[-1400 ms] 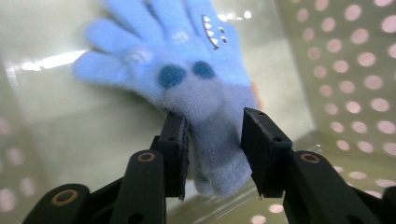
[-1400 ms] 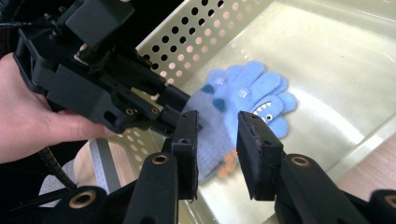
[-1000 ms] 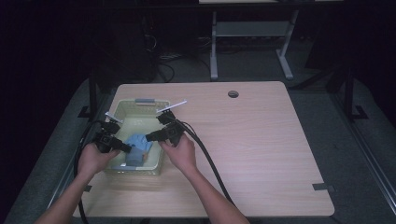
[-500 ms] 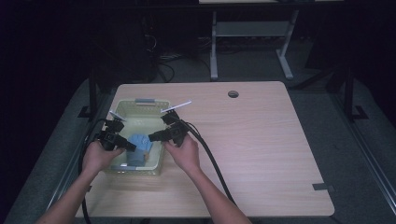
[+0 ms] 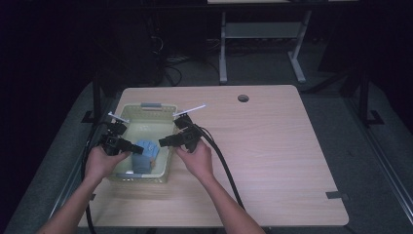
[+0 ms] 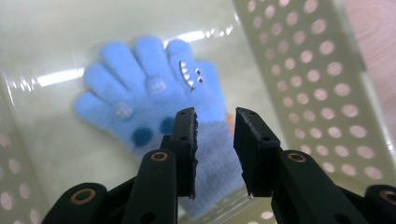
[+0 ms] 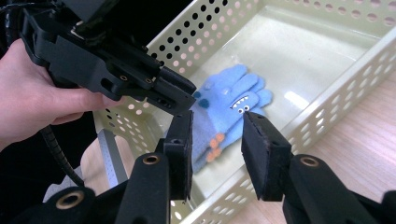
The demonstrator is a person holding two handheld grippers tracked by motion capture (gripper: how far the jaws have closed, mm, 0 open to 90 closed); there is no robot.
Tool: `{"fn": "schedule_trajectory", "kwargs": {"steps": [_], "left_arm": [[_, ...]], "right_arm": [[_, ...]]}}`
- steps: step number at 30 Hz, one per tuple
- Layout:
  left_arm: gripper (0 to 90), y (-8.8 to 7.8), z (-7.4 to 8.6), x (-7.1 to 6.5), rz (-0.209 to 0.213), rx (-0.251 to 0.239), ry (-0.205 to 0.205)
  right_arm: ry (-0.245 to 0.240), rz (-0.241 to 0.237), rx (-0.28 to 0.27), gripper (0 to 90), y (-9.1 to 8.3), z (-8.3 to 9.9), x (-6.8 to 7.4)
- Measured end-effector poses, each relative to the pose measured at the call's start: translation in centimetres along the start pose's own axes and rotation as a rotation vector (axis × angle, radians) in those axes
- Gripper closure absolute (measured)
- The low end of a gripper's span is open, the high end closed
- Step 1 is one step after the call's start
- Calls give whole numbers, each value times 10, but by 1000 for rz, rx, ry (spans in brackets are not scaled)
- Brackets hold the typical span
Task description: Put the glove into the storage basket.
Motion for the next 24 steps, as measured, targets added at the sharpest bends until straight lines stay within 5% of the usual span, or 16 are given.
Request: {"fn": "schedule_trajectory", "kwargs": {"steps": [24], "left_arm": [[522, -13, -20, -26, 86, -161, -1]], "right_arm": [[-3, 44, -17, 548, -30, -1, -22]]}}
Point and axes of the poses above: each handheld gripper's, and its own axes: y roughly forward along the jaws, z roughly out of its underside, x roughly to its left, the point moved 5 cm from there along y, roughly forward along the jaws, and after that the axes turned 13 degrees about -x, right-handed, at the moved point
